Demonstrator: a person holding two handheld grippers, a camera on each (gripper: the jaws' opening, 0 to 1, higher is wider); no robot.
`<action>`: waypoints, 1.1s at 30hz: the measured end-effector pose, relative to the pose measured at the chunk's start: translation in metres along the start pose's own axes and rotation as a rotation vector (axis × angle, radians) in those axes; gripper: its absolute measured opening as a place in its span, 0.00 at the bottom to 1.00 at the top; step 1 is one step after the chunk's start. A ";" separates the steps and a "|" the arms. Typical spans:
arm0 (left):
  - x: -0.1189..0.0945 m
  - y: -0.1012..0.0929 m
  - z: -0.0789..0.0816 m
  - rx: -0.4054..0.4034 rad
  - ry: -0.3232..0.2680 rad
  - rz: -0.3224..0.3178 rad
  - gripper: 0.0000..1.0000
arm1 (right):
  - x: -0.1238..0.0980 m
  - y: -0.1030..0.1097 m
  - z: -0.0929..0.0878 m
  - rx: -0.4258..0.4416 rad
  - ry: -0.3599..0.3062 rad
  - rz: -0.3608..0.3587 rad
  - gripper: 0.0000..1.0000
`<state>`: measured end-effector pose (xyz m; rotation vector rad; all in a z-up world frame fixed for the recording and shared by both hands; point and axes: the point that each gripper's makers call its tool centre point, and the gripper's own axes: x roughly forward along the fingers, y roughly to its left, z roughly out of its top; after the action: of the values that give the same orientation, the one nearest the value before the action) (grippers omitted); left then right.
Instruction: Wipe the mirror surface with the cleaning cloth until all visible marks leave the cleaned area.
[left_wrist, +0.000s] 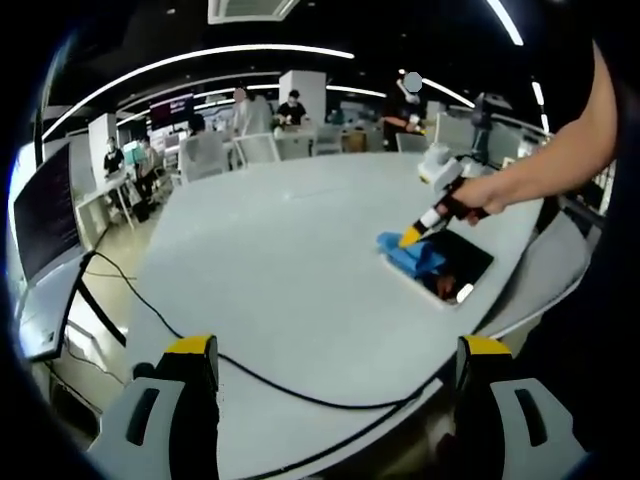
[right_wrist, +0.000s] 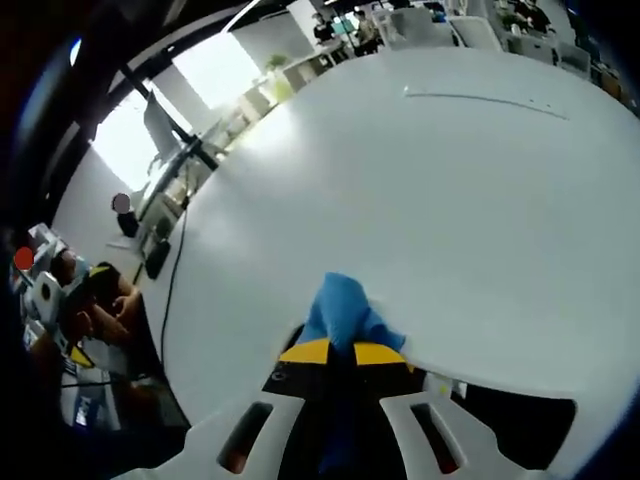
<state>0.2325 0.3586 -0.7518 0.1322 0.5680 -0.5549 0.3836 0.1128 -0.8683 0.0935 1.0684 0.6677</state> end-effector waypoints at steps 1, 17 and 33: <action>0.000 0.000 0.001 0.001 0.000 -0.001 0.99 | 0.000 0.000 0.000 -0.002 0.002 0.001 0.01; 0.007 0.004 0.003 0.004 -0.005 -0.004 0.99 | -0.004 -0.002 -0.002 -0.021 0.020 0.007 0.01; 0.009 0.004 0.004 0.002 -0.010 -0.001 0.99 | -0.008 -0.003 -0.004 -0.041 0.033 0.006 0.01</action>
<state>0.2426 0.3567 -0.7536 0.1312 0.5580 -0.5566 0.3787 0.1051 -0.8650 0.0505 1.0863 0.6984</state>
